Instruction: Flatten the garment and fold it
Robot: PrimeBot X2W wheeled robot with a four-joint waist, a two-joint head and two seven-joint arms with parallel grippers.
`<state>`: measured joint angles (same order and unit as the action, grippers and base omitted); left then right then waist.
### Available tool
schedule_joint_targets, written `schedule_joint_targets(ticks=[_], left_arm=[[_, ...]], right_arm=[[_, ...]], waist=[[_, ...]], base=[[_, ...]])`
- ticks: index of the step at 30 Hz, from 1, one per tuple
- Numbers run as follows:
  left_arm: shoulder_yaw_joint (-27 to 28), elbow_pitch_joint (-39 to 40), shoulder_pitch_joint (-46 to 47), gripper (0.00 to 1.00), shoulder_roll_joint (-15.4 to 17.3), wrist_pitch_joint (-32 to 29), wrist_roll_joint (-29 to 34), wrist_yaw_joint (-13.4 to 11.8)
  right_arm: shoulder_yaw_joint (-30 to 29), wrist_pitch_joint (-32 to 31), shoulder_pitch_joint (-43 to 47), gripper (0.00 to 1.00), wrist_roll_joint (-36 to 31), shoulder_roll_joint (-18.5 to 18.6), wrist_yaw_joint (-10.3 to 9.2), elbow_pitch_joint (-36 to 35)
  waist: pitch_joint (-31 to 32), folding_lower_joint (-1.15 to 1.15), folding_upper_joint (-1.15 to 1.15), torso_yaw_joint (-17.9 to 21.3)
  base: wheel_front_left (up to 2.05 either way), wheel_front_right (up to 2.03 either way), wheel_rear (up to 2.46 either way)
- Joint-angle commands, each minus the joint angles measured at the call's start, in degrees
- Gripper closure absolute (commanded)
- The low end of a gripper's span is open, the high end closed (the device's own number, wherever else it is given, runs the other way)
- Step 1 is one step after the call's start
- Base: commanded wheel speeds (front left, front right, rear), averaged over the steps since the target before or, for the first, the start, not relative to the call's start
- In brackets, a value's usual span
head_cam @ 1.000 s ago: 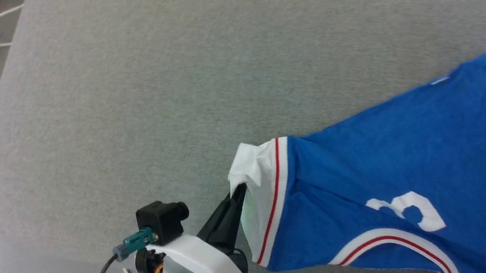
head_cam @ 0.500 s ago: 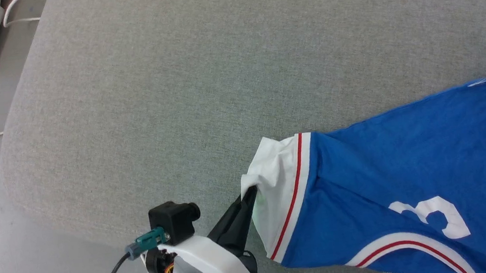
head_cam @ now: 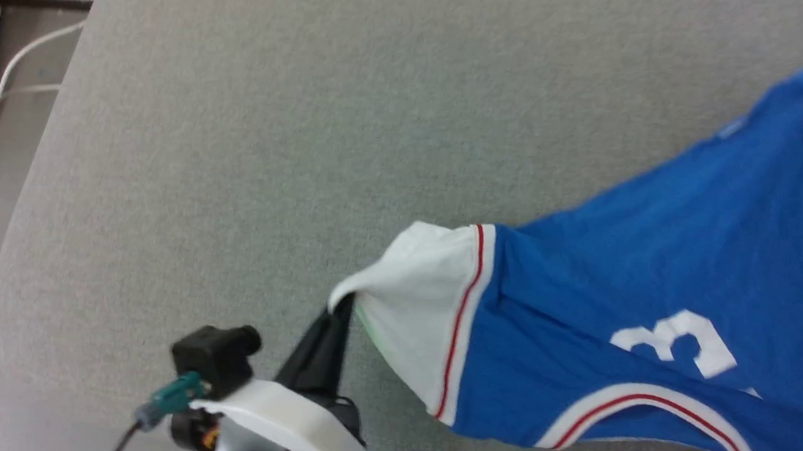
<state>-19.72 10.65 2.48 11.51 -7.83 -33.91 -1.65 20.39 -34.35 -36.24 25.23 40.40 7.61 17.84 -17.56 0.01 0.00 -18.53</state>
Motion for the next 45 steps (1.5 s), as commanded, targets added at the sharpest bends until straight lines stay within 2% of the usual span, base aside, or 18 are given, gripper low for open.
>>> schedule_joint_targets(ticks=[1,9,15,20,28,37,45], left_arm=[[0.7,0.9,0.92,1.0,0.62,0.15,0.71,-0.66],[5.89,9.54,3.93,1.0,4.24,0.21,1.84,-2.41],[9.86,15.8,8.45,1.0,4.79,2.74,2.58,-3.46],[12.78,20.54,13.62,1.0,4.77,4.37,-0.18,-2.29],[17.47,24.54,26.06,1.0,6.88,5.77,-1.14,-1.08],[19.38,22.09,40.68,1.0,9.84,3.74,-1.17,-0.54],[18.96,9.94,55.69,1.0,12.44,1.98,-1.64,1.53]], right_arm=[[-0.38,1.11,-1.13,1.0,0.31,-0.12,-0.12,-1.04],[-3.78,7.36,-2.38,1.0,0.75,0.47,-0.12,-10.92],[-7.75,10.63,-2.51,1.0,0.2,-0.07,-0.12,-19.48],[-10.06,11.34,-2.56,1.0,0.22,-0.75,-0.12,-25.81],[-14.15,11.02,-3.94,1.0,0.92,-2.13,-0.12,-32.79],[-16.68,13.21,-8.01,1.0,1.52,-2.73,-0.12,-33.26],[-15.51,17.8,-17.04,1.0,2.35,-2.14,-0.12,-26.9]], waist=[[3.87,-0.01,0.0,2.97],[9.1,-0.01,0.0,8.06],[11.4,-0.01,0.0,11.53],[12.57,-0.01,0.0,14.24],[12.23,-0.01,0.0,17.39],[7.41,-0.01,0.0,19.68],[-1.62,-0.01,0.0,21.09]], base=[[0.0,0.0,0.0],[0.0,0.0,0.0],[0.0,0.0,0.0],[0.0,0.0,0.0],[0.0,0.0,0.0],[0.0,0.0,0.0],[0.0,0.0,0.0]])
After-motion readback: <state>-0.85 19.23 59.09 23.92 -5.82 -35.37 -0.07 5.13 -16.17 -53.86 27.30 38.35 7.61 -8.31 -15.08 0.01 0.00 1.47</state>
